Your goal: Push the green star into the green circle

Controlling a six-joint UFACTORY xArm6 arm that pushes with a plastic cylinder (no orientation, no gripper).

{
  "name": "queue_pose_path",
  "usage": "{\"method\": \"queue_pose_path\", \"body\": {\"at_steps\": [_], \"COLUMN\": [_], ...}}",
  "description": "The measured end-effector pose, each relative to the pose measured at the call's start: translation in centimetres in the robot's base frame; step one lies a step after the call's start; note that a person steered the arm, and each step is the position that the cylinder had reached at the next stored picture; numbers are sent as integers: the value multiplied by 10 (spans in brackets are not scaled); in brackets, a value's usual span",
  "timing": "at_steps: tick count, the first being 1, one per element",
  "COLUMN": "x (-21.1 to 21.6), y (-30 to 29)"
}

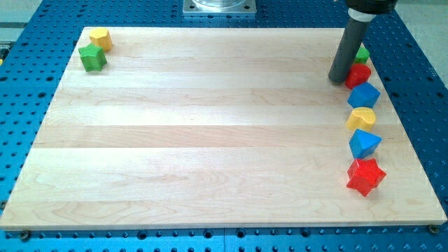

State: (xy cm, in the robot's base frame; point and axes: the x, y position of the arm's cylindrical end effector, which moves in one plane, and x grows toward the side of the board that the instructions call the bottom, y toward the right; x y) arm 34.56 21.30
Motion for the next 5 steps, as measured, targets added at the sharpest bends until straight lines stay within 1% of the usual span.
{"method": "queue_pose_path", "body": {"at_steps": [1, 3, 4, 5], "x": [-1, 36, 25, -3], "y": [-107, -403, -483, -499]}}
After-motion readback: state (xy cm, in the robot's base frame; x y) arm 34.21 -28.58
